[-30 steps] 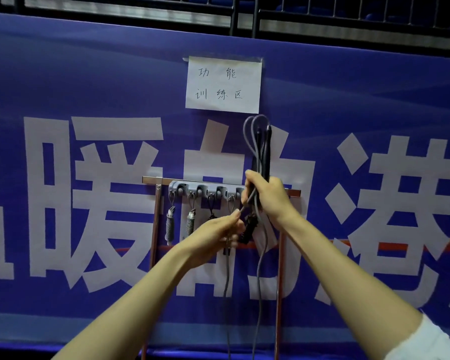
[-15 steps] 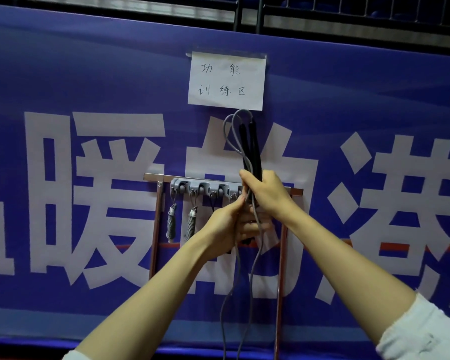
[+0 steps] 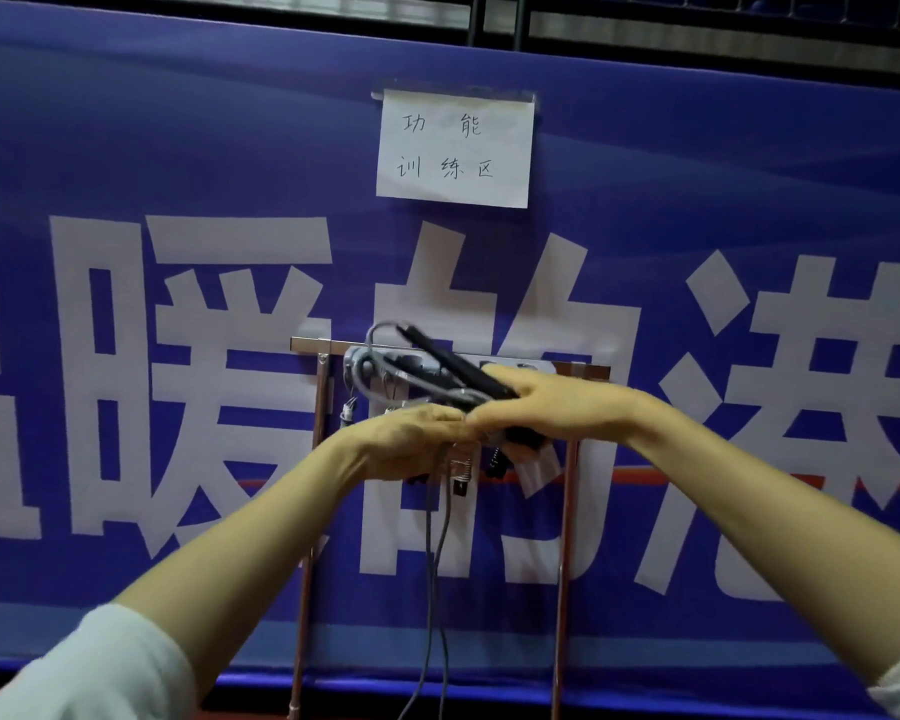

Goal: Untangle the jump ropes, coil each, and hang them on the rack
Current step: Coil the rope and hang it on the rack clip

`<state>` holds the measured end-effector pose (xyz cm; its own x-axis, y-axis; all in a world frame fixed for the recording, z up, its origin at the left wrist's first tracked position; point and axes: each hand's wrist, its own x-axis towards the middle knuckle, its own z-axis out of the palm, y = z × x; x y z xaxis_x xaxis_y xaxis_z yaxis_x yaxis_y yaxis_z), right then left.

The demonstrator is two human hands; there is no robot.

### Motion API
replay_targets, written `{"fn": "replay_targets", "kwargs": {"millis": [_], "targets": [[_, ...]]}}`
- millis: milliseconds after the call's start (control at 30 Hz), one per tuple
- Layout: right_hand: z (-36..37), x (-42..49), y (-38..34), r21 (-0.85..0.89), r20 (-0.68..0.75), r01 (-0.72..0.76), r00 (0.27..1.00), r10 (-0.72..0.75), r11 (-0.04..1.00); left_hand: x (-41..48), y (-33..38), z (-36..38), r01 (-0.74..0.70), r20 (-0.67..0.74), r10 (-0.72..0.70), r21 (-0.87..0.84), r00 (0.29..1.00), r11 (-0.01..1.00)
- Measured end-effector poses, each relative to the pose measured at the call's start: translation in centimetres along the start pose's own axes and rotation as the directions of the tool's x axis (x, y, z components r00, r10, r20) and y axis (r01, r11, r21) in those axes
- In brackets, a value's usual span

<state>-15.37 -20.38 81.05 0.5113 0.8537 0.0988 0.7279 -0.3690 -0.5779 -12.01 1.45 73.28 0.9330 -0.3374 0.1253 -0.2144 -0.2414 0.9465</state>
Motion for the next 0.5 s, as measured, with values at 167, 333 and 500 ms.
{"fn": "replay_targets", "kwargs": {"millis": [167, 333, 500], "targets": [[2.3, 0.0, 0.5, -0.135, 0.310, -0.091, 0.942, 0.129, 0.987, 0.2, 2.3, -2.3, 0.167, 0.165, -0.221, 0.289, 0.961, 0.943], [4.0, 1.8, 2.8, -0.442, 0.234, -0.253, 0.894, 0.383, 0.860, -1.2, 6.8, 2.3, 0.030, 0.119, -0.169, 0.728, 0.978, 0.685], [4.5, 3.2, 4.4, -0.624, 0.104, -0.350, 0.849, 0.519, 0.698, -0.8, 5.3, 4.6, -0.019, 0.015, 0.015, 0.963, 1.000, 0.268]]}}
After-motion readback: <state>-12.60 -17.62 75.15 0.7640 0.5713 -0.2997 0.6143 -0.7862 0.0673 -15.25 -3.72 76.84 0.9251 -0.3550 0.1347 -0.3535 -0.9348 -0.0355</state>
